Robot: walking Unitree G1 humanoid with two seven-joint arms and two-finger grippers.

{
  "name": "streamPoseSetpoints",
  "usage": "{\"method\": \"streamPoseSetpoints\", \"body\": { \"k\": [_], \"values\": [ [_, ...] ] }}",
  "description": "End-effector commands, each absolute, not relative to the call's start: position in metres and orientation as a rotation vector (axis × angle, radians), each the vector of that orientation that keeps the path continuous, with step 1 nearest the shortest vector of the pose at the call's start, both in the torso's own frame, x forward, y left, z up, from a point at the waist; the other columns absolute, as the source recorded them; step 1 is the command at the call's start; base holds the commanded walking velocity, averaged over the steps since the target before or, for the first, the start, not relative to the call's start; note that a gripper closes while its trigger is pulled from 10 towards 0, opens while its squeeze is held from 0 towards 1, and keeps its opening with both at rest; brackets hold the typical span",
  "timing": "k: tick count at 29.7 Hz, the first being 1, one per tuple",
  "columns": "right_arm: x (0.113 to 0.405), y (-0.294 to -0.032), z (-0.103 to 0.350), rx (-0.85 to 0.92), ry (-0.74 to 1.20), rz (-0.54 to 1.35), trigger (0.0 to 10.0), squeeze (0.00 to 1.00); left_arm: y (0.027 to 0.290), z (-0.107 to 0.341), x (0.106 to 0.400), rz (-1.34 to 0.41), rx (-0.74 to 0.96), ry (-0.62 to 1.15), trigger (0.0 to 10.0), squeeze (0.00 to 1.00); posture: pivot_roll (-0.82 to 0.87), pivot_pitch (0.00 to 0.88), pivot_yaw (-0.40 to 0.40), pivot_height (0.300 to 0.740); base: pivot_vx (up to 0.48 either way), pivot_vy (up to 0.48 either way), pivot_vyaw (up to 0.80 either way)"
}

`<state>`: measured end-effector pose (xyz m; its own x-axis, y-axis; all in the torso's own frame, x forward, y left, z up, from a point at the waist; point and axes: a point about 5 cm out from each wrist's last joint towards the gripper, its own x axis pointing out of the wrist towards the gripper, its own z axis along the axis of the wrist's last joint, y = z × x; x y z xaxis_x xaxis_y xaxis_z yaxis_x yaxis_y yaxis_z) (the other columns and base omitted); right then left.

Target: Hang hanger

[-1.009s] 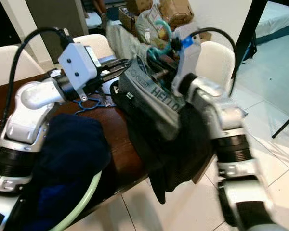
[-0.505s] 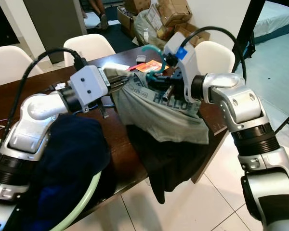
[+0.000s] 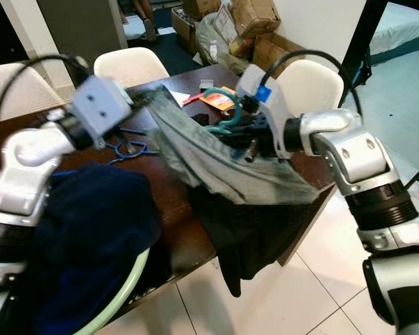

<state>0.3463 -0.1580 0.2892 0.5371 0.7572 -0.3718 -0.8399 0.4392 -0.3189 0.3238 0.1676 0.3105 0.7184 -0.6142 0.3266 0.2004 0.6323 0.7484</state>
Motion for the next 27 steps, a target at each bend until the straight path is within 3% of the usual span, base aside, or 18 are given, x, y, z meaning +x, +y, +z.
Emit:
{"method": "streamPoseSetpoints", "body": {
  "k": [1,5,11,16,17,18,22,27],
  "values": [
    [0.347,-0.16,0.286,-0.537,0.201,0.987,10.0,0.0,0.174,0.314,0.323,-0.479,0.746,-0.623,10.0,0.0,0.01,0.076,-0.042,0.74,0.0,0.0,0.0],
    [0.354,-0.164,0.282,-0.528,0.213,0.935,10.0,0.0,0.177,0.318,0.322,-0.46,0.727,-0.637,10.0,0.0,0.02,0.075,-0.044,0.74,0.0,0.0,0.0],
    [0.366,-0.163,0.304,-0.418,0.109,0.858,10.0,0.0,0.149,0.296,0.316,-0.631,0.707,-0.601,10.0,0.0,0.02,0.081,-0.045,0.74,0.0,0.0,0.0],
    [0.367,-0.163,0.311,-0.396,0.082,0.848,10.0,0.0,0.141,0.289,0.314,-0.676,0.692,-0.589,10.0,0.0,0.01,0.083,-0.043,0.74,0.0,0.0,0.0],
    [0.371,-0.164,0.328,-0.319,0.025,0.824,10.0,0.0,0.119,0.273,0.307,-0.793,0.669,-0.559,10.0,0.0,0.01,0.084,-0.042,0.74,0.0,0.0,0.0],
    [0.371,-0.164,0.334,-0.294,0.012,0.837,10.0,0.0,0.114,0.268,0.306,-0.821,0.667,-0.548,10.0,0.0,0.01,0.084,-0.042,0.74,0.0,0.0,0.0],
    [0.369,-0.162,0.338,-0.291,0.007,0.869,10.0,0.0,0.111,0.266,0.306,-0.829,0.672,-0.536,10.0,0.0,0.01,0.084,-0.042,0.74,0.0,0.0,0.0],
    [0.367,-0.163,0.332,-0.377,0.08,0.919,10.0,0.0,0.127,0.263,0.313,-0.774,0.726,-0.467,10.0,0.0,0.01,0.086,-0.042,0.74,0.0,0.0,0.0]
  ]
}}
